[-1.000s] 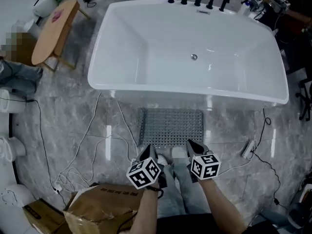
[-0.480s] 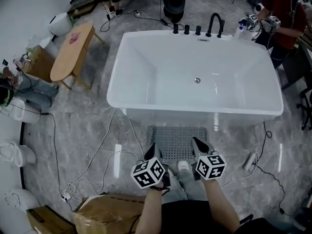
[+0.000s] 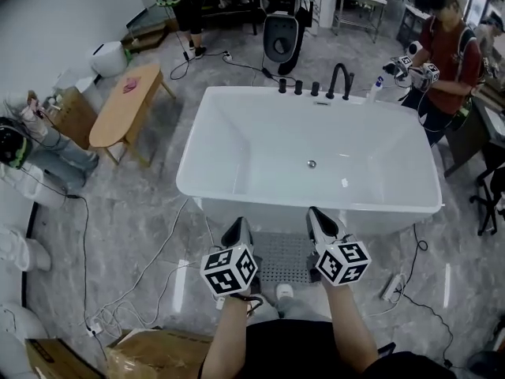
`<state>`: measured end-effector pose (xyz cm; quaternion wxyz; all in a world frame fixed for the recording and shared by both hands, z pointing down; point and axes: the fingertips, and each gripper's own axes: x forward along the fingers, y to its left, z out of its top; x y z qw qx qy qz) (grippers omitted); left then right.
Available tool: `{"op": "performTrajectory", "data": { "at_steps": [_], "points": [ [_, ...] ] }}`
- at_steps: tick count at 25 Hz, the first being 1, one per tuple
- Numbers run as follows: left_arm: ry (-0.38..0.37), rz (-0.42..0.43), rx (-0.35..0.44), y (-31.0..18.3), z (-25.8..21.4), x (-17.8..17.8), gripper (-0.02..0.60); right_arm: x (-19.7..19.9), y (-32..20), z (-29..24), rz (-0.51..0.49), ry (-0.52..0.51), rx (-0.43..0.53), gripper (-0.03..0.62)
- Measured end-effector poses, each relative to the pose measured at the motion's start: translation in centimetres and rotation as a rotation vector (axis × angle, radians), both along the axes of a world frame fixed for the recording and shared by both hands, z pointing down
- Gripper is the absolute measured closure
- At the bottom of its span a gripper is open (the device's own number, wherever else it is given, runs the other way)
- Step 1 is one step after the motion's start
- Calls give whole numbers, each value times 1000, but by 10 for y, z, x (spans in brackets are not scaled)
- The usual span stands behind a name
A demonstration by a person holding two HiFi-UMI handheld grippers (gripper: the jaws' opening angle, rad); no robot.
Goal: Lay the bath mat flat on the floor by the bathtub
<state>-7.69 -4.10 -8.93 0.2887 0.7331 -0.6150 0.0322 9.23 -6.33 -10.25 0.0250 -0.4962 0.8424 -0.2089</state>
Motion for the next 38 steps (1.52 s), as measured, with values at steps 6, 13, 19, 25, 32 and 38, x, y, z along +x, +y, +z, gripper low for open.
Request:
{"op": "performTrajectory", "data": {
  "at_steps": [6, 13, 19, 25, 32, 38],
  "points": [
    [-33, 3, 118, -8, -52, -7, 577, 2, -9, -52, -10, -8, 85, 588],
    [-56, 4, 232, -11, -98, -3, 577, 4, -7, -104, -44, 15, 202, 588],
    [-111, 12, 311, -19, -139, 4, 577, 13, -11, -128, -51, 34, 242, 588],
    [-127, 42, 358, -23, -152, 23, 577, 21, -16, -140, -43, 71, 287, 588],
    [-136, 42, 373, -29, -157, 25, 577, 23, -22, -148, -45, 75, 311, 588],
    [-131, 25, 343, -30, -150, 18, 577, 23, -23, -149, -60, 62, 302, 588]
  ]
}}
